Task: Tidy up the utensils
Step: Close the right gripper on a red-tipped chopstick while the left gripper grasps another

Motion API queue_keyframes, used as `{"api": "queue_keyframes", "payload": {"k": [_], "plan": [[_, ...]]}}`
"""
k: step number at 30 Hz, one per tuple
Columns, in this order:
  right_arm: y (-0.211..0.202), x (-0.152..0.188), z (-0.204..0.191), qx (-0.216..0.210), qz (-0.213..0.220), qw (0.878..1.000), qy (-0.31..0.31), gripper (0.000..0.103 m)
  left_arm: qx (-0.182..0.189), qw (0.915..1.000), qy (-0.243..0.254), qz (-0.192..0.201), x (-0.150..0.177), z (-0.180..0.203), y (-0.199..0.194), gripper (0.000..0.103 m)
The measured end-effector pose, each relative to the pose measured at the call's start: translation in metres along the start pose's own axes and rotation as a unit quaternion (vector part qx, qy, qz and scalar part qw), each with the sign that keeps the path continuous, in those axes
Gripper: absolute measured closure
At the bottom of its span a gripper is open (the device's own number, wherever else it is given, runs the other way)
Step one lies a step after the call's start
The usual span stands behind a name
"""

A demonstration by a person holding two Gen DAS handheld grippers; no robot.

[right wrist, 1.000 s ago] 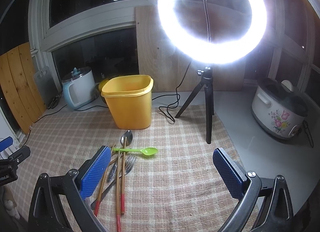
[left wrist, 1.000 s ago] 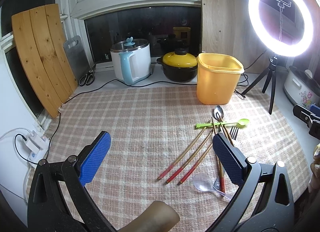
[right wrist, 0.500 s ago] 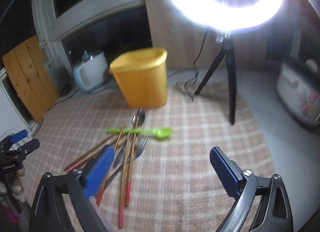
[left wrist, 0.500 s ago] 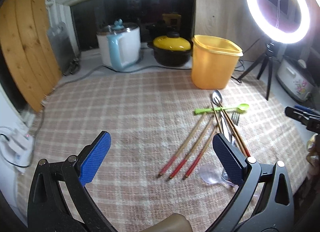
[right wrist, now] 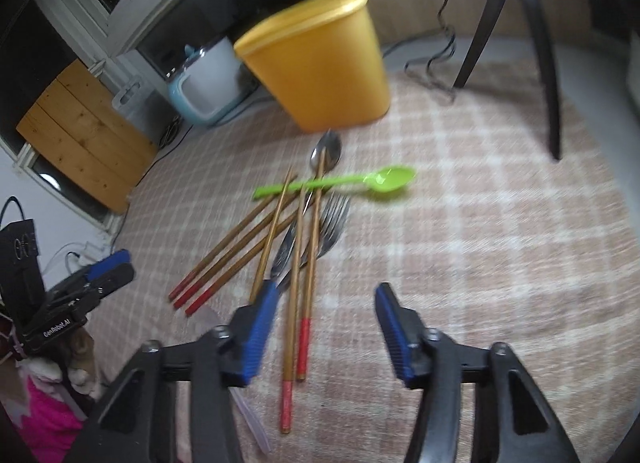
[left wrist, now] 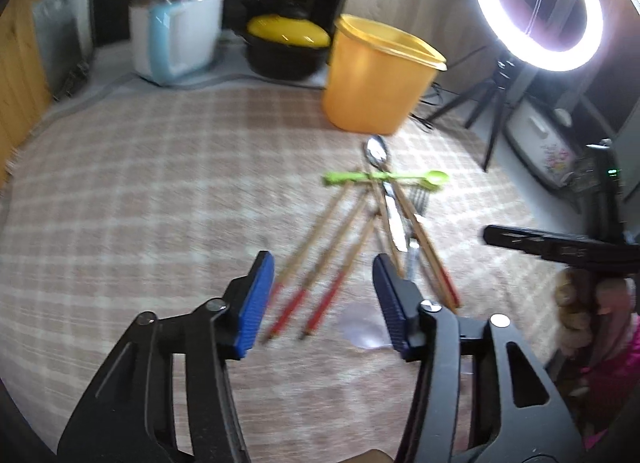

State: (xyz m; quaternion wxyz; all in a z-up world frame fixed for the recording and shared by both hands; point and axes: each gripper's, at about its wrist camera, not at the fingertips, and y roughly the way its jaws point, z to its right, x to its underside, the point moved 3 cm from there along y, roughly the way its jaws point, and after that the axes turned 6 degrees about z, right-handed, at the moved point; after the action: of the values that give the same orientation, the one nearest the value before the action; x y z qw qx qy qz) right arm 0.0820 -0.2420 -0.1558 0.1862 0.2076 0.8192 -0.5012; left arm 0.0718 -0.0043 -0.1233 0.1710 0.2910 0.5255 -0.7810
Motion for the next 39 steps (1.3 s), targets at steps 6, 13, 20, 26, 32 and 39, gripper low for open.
{"api": "queue_keyframes", "payload": {"k": [6,13,20,26,32,39], "plan": [[0.027,-0.002,0.004,-0.043,-0.048,0.998,0.019,0.068,0.038,0.9985,-0.007,-0.038,0.004,0.021,0.030,0.066],[0.051,-0.005,-0.004,-0.030,-0.075,0.997,0.003,0.079,0.052,0.9962,-0.004,-0.070,0.005,0.038,0.060,0.074],[0.063,-0.007,-0.016,-0.005,-0.088,0.996,-0.026,0.084,0.053,0.9951,0.002,-0.083,0.004,0.044,0.080,0.078],[0.073,-0.007,-0.020,0.017,-0.103,0.993,-0.047,0.092,0.056,0.9937,-0.001,-0.097,0.004,0.043,0.093,0.079],[0.080,-0.008,-0.020,0.029,-0.122,0.990,-0.058,0.098,0.049,0.9931,0.010,-0.106,0.002,0.044,0.105,0.079],[0.089,-0.017,-0.024,0.034,-0.145,0.986,-0.069,0.095,0.045,0.9925,0.009,-0.114,0.000,0.046,0.115,0.093]]}}
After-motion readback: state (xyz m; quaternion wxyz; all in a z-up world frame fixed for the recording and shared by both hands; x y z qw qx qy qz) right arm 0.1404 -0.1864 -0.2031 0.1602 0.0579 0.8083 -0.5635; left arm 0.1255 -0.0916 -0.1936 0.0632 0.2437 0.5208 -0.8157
